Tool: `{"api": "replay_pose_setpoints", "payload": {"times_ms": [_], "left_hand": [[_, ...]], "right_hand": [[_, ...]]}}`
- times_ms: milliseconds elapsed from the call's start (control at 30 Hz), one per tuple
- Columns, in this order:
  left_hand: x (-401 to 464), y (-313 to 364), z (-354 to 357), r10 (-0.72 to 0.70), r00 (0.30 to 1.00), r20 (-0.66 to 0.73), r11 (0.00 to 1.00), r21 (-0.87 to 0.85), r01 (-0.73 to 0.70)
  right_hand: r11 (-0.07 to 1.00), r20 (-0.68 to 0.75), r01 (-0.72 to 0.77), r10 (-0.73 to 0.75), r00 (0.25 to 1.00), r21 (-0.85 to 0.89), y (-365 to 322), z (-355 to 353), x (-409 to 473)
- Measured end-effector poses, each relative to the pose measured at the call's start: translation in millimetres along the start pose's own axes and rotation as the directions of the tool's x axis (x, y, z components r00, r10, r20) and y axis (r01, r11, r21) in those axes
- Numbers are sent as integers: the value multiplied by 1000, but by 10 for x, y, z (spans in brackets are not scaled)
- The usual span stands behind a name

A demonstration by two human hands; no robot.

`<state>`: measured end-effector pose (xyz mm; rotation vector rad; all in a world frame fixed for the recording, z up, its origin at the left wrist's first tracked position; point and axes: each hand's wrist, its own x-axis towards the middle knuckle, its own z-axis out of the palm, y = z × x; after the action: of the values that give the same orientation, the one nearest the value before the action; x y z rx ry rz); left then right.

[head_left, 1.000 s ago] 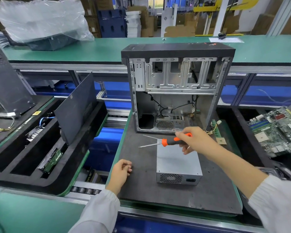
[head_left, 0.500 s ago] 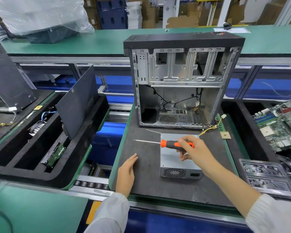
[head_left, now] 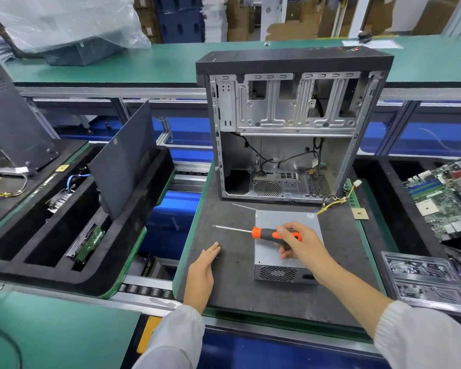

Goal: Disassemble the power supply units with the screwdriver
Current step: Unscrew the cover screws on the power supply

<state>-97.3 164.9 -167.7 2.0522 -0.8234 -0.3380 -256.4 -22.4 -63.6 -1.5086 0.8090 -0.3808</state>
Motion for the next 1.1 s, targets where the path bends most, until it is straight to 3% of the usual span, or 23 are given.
{"api": "replay_pose_setpoints", "payload": {"times_ms": [167, 400, 533, 633, 733, 933, 1100], "left_hand": [[16, 61, -50, 19, 998, -67, 997, -67, -23], [82, 179, -102, -165, 986, -32, 940, -307, 147], [98, 468, -27, -32, 999, -2, 972, -231, 31], [31, 693, 119, 92, 972, 214, 977, -209, -46], [14, 812, 220, 129, 907, 400, 962, -271, -18], [45, 772, 264, 161, 855, 494, 952, -305, -4], [80, 664, 323, 159, 858, 488, 964, -264, -28]], "right_hand": [[999, 15, -17, 17, 1000, 46, 18, 5, 5], [953, 218, -126, 67, 974, 274, -28, -145, -23], [962, 260, -122, 56, 964, 246, -84, -296, -86], [961, 204, -110, 58, 977, 253, -95, -425, -147], [984, 115, -41, 22, 993, 172, -66, -537, -172], [988, -37, 54, -49, 998, 146, 163, -738, -210], [978, -332, 73, -5, 943, 193, 470, -734, -288]]}}
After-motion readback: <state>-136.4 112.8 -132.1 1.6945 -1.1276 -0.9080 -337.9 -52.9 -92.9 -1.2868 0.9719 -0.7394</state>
